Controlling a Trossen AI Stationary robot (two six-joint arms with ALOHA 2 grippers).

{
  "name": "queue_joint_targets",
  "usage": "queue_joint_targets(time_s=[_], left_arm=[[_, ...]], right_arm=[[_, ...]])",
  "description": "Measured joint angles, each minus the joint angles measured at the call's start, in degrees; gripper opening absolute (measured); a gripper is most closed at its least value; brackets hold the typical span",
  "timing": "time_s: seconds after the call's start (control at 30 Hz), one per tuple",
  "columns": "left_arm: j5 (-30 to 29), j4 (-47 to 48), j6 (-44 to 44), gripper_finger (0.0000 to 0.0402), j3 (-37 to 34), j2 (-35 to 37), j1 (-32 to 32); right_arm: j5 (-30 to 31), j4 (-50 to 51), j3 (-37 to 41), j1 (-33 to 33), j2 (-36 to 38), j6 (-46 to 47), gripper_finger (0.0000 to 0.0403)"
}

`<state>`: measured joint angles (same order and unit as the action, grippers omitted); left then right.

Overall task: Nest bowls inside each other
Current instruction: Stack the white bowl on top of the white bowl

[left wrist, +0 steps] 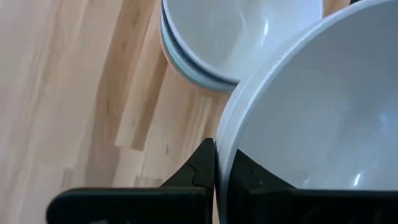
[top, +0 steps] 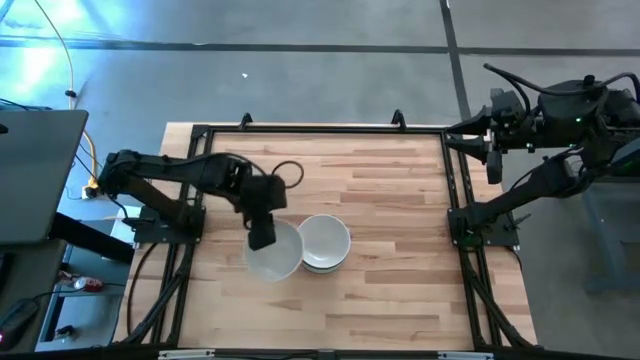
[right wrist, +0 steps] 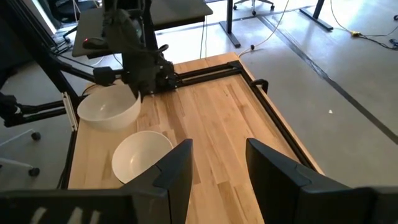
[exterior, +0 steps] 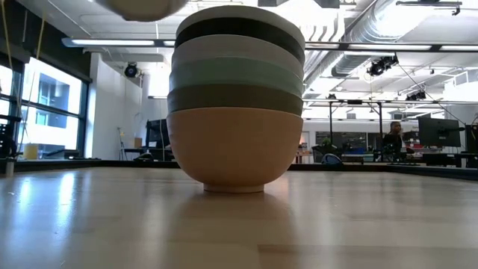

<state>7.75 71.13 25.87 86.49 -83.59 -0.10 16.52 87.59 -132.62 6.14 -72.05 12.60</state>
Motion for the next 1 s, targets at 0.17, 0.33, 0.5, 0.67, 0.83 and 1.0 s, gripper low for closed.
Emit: queue_joint_targets(time_s=[0.17,0.33,0.5,0.67,0.83,1.0], left_arm=[[0.28,0.33,-2.25,0.0,5.4,-5.6,2.81],[1.11,2.82,-6.49,0.0,13.42,-13.33,4.88],[3.56,6.16,-11.88,0.0,23.29,-21.01,6.97],[3.61,9.19,-15.94,0.0,31.58,-27.11,8.87],[3.63,10.87,-18.4,0.0,35.84,-31.49,10.31],[3.84,12.65,-20.33,0.0,36.25,-33.79,10.68]], right_arm=[[0.02,0.01,0.0,0.02,0.0,-0.21,0.0142],[0.0,0.03,0.0,0.02,0.0,-0.22,0.0142],[0.01,0.8,0.0,0.02,0.0,-0.2,0.0142],[0.01,2.24,0.02,0.0,0.0,0.41,0.0142],[0.01,2.48,0.02,0.02,0.0,0.53,0.0142],[0.0,2.47,0.02,0.02,0.0,0.4,0.0142]])
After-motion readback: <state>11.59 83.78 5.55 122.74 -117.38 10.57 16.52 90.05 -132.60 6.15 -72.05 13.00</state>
